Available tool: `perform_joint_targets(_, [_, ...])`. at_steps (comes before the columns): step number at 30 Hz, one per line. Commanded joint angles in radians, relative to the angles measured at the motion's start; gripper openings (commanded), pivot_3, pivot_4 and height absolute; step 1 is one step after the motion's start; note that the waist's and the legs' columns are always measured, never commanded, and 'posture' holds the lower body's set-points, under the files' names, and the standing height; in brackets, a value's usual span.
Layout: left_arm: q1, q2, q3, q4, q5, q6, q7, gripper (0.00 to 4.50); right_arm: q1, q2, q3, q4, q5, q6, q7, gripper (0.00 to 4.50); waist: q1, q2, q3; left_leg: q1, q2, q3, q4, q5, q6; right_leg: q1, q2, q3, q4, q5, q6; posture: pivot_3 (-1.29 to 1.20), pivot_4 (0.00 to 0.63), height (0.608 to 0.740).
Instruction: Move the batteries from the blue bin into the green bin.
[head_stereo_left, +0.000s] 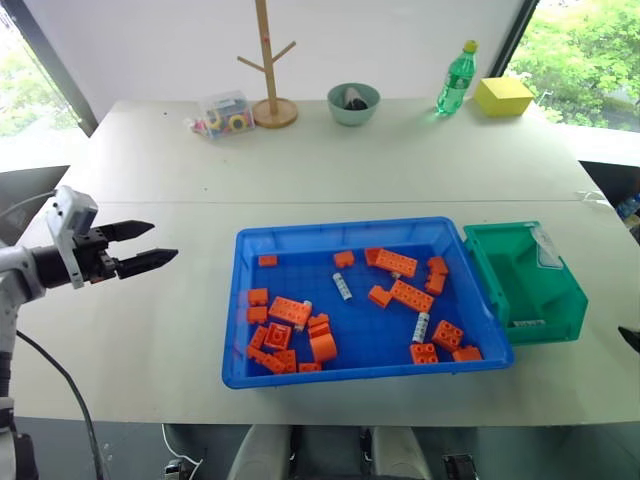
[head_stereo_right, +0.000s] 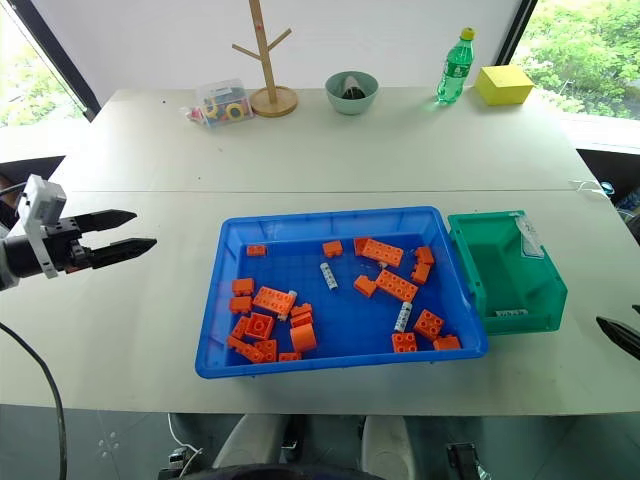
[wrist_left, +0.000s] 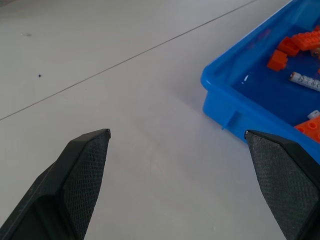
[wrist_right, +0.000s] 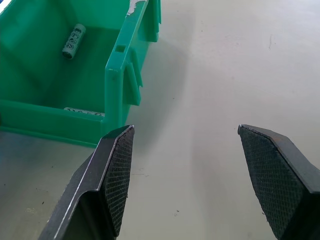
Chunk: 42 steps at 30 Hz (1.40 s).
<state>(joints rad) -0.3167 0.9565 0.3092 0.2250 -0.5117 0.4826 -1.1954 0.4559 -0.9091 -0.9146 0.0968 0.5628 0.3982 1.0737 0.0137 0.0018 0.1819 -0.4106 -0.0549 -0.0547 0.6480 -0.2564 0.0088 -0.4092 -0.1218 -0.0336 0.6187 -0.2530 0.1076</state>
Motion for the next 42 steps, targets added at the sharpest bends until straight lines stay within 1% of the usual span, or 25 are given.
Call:
perform_joint_targets(1, [-0.012, 0.003, 0.022, -0.002, -0.007, -0.016, 0.0, 4.5, 0.003, 0.006, -0.033, -0.025, 0.005, -0.009, -0.001, 3.39, 0.0, 0.0, 0.0, 0.0, 0.0, 0.0, 0.0, 0.0, 0.0, 0.0, 0.0, 0.0, 0.0, 0.0, 0.0, 0.0, 0.15, 0.703])
perform_joint_targets(25, [-0.018, 0.004, 0.008, 0.0, 0.002, -0.025, 0.003, 4.5, 0.004, 0.007, -0.05, -0.04, 0.013, 0.006, -0.013, 3.39, 0.0, 0.0, 0.0, 0.001, 0.0, 0.0, 0.002, 0.0, 0.0, 0.0, 0.0, 0.0, 0.003, 0.0, 0.0, 0.0, 0.15, 0.703])
perform_joint_targets(32, [-0.031, -0.014, 0.003, -0.013, -0.002, -0.027, 0.021, 4.5, -0.02, -0.02, -0.056, -0.02, 0.013, 0.011, -0.008, 3.39, 0.0, 0.0, 0.0, 0.001, 0.0, 0.0, 0.004, 0.0, 0.0, 0.0, 0.0, 0.0, 0.006, 0.0, 0.0, 0.0, 0.15, 0.703])
perform_joint_targets(36, [-0.044, -0.018, 0.015, -0.065, -0.053, 0.028, 0.01, 4.5, -0.104, -0.108, -0.048, -0.079, 0.062, 0.077, 0.021, 3.39, -0.004, 0.0, 0.0, 0.002, 0.0, 0.001, 0.006, 0.0, 0.0, 0.0, 0.0, 0.001, 0.009, 0.0, 0.0, 0.0, 0.15, 0.703])
perform_joint_targets(39, [-0.037, 0.002, 0.004, -0.109, -0.072, 0.055, -0.029, 4.5, -0.213, -0.187, -0.007, -0.157, 0.127, 0.162, 0.028, 3.39, -0.011, 0.001, 0.0, 0.002, 0.0, 0.001, 0.008, 0.0, 0.0, 0.0, 0.001, 0.002, 0.012, 0.0, 0.0, 0.0, 0.15, 0.703])
perform_joint_targets(41, [-0.043, 0.025, -0.014, -0.153, -0.09, 0.085, -0.067, 4.5, -0.326, -0.249, 0.104, -0.234, 0.175, 0.198, 0.03, 3.39, -0.012, 0.0, 0.0, 0.002, 0.001, 0.001, 0.009, 0.0, 0.0, 0.0, 0.001, 0.002, 0.012, 0.0, -0.001, 0.0, 0.15, 0.703])
perform_joint_targets(42, [-0.05, 0.038, -0.025, -0.177, -0.101, 0.098, -0.092, 4.5, -0.391, -0.276, 0.181, -0.277, 0.191, 0.207, 0.031, 3.39, -0.013, 0.0, 0.0, 0.002, 0.002, 0.001, 0.009, 0.0, 0.0, 0.0, 0.002, 0.001, 0.012, 0.0, -0.001, 0.0, 0.15, 0.703])
